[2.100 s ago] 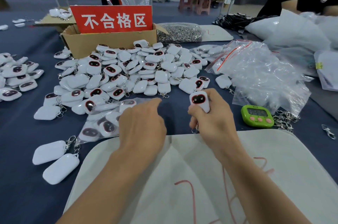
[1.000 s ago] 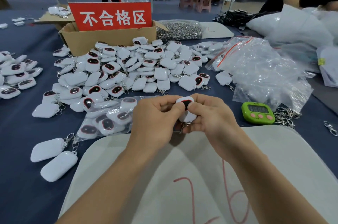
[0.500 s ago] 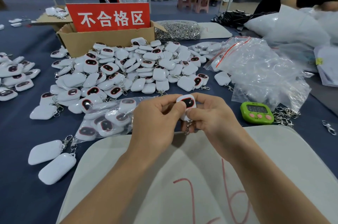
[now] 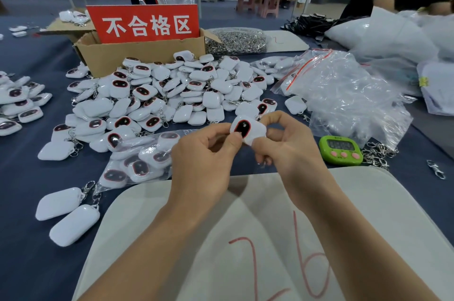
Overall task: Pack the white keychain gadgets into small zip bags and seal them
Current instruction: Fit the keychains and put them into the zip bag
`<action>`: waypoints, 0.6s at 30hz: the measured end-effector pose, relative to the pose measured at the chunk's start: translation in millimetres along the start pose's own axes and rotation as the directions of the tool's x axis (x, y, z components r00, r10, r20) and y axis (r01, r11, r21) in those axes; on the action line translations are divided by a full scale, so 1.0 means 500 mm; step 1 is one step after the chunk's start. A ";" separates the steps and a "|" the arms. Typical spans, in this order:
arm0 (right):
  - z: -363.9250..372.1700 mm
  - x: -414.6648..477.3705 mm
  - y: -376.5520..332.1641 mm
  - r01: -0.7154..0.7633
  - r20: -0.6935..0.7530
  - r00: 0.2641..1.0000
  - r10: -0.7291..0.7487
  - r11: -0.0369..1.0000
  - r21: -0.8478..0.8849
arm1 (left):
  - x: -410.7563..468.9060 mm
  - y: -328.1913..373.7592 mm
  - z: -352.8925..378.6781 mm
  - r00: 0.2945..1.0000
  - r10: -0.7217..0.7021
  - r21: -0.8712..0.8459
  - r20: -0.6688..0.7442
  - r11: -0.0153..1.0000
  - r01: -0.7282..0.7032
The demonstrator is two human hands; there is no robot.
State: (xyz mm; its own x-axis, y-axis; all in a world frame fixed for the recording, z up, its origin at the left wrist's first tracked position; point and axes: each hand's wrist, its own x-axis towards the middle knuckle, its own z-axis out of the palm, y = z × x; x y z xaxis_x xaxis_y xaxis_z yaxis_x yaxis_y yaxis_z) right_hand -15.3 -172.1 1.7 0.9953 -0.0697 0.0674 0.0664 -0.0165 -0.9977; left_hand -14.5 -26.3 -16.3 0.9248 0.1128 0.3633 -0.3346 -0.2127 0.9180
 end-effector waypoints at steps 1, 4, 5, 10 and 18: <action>-0.003 0.001 -0.001 0.016 -0.019 1.000 -0.016 1.000 0.000 | -0.001 -0.002 0.000 1.000 -0.011 -0.016 -0.027 1.000 0.011; -0.005 0.001 -0.004 0.085 -0.052 0.995 -0.085 0.996 -0.013 | -0.003 0.002 -0.003 0.998 0.039 0.043 -0.054 0.998 -0.037; -0.005 0.000 -0.005 0.108 -0.063 0.992 -0.109 0.994 -0.021 | -0.005 0.006 -0.004 0.997 0.067 0.072 -0.039 0.995 -0.064; -0.007 0.000 -0.007 0.122 -0.121 0.984 -0.128 0.991 -0.058 | -0.007 0.005 -0.003 0.998 0.056 0.135 -0.029 0.989 -0.052; -0.007 -0.005 -0.013 0.053 -0.055 0.997 -0.049 0.996 0.066 | -0.010 0.002 -0.005 0.985 0.161 0.221 0.068 0.960 -0.172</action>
State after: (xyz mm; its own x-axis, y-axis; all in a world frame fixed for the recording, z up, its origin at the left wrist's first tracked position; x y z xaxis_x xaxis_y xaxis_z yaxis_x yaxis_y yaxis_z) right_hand -18.6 -175.4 8.0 0.9855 -0.1233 0.1169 0.1233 0.0458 -0.9913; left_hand -20.1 -24.6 -16.8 0.8690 0.0113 0.4947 -0.4403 -0.4386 0.7834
